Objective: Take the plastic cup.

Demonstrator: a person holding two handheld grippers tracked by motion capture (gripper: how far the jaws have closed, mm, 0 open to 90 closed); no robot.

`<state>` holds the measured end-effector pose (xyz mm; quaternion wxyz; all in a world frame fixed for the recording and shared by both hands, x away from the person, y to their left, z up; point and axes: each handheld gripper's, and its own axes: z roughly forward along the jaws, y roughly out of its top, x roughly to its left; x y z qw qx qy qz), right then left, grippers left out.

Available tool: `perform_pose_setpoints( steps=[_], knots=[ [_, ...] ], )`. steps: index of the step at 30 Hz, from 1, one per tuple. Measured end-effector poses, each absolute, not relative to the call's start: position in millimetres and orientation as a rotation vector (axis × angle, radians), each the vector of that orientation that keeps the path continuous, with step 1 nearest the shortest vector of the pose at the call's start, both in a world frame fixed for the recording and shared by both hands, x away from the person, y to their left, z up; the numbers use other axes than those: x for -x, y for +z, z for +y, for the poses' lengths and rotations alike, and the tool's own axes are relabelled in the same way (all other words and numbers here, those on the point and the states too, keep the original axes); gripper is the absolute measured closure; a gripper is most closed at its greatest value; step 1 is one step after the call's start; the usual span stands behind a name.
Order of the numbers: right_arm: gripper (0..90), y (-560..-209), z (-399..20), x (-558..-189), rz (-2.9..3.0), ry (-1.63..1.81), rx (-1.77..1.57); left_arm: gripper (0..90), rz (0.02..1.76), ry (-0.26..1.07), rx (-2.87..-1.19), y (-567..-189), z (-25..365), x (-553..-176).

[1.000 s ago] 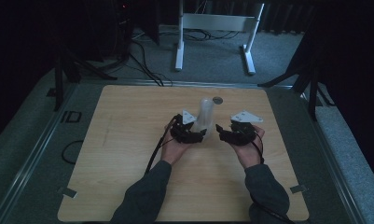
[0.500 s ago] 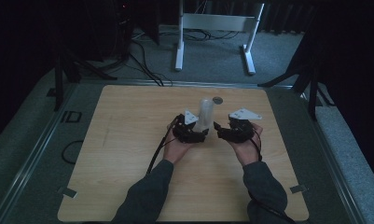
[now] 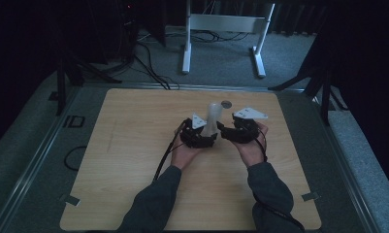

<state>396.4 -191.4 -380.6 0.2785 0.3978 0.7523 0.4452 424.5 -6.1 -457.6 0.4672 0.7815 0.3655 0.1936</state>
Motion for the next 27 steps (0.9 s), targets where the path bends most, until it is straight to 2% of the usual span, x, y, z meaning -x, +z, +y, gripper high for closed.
perform_pose_setpoints(
  steps=[13, 27],
  knots=[
    [31.0, -366.7, -181.2, -408.6, 1.991, 1.288, -1.056, 25.2, 0.905, 0.476, -1.917, -459.3, -6.9, -424.9],
    [30.8, -368.9, -163.9, -422.2, 2.010, 1.276, -1.027, 25.5, 0.903, 0.488, -1.916, -459.6, -7.8, -424.7]
  ],
)
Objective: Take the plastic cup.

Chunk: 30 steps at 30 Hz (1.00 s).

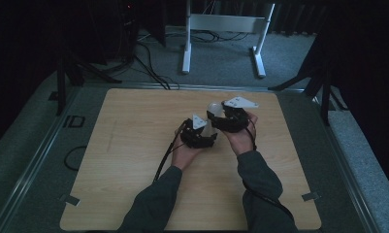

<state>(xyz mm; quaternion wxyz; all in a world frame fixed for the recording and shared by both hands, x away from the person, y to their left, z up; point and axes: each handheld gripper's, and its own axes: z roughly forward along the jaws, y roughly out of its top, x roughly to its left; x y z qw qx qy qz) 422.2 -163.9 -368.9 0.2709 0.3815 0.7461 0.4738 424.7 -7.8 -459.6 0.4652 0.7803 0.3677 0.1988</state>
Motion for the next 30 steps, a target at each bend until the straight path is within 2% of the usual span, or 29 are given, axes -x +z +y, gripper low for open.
perform_pose_setpoints(
  steps=[10, 17, 30],
  knots=[
    [31.6, -373.0, -160.2, -430.8, 2.019, 1.262, -1.048, 27.6, 0.890, 0.513, -1.915, -458.8, -8.5, -422.7],
    [37.2, -373.5, -159.1, -433.7, 2.023, 1.261, -1.053, 27.9, 0.889, 0.519, -1.913, -458.9, -8.6, -422.5],
    [39.0, -369.7, -161.3, -433.4, 2.030, 1.278, -1.056, 22.8, 0.895, 0.542, -1.895, -459.7, -14.1, -426.8]
  ],
)
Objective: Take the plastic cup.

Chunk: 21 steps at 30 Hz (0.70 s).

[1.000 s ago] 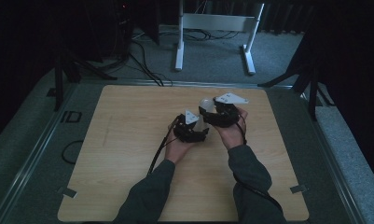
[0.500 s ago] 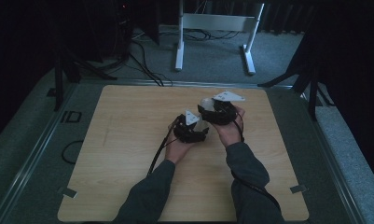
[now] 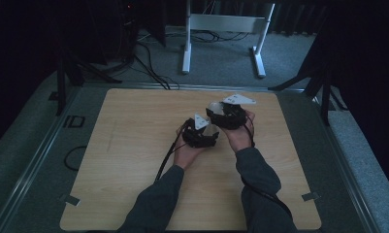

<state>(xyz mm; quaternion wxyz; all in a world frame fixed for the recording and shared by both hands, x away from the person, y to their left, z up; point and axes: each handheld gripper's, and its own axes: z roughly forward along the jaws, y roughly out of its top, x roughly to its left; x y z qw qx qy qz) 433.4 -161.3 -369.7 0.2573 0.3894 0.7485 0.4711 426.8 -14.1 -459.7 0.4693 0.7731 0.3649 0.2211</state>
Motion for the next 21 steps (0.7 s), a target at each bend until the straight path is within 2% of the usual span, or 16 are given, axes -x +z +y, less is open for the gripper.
perform_pose_setpoints(
  steps=[15, 21],
  knots=[
    [39.0, -364.3, -162.9, -433.5, 2.036, 1.285, -1.055, 23.6, 0.891, 0.556, -1.892, -458.7, -14.9, -425.4],
    [39.0, -364.1, -162.4, -433.5, 2.040, 1.284, -1.059, 19.9, 0.877, 0.537, -1.867, -458.2, -15.6, -425.4]
  ],
)
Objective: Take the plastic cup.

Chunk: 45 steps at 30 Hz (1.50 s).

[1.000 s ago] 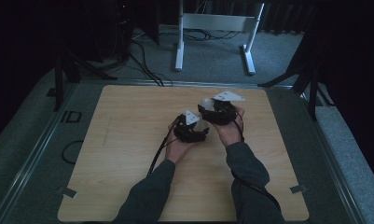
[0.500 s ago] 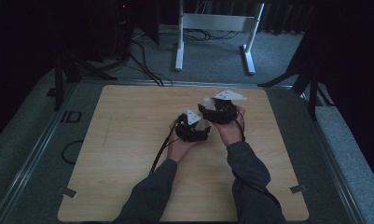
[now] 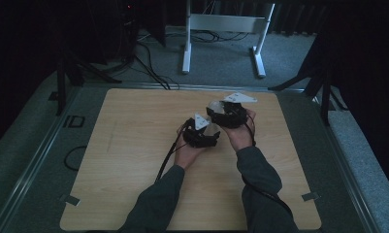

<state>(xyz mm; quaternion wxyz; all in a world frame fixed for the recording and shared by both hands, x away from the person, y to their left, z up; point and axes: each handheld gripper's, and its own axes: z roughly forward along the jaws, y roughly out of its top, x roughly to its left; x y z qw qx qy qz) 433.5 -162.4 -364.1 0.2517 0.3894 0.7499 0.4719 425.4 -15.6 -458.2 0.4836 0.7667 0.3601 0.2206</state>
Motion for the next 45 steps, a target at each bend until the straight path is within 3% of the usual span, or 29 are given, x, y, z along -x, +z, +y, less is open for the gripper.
perform_pose_setpoints(
  steps=[20, 45],
  knots=[
    [39.0, -366.9, -162.4, -435.1, 2.050, 1.301, -1.076, 20.8, 0.919, 0.531, -1.855, -459.8, -17.3, -430.0],
    [40.5, -340.0, -159.2, -433.8, 2.027, 1.309, -1.042, 17.1, 0.940, 0.511, -1.858, -459.5, -13.4, -428.8]
  ],
)
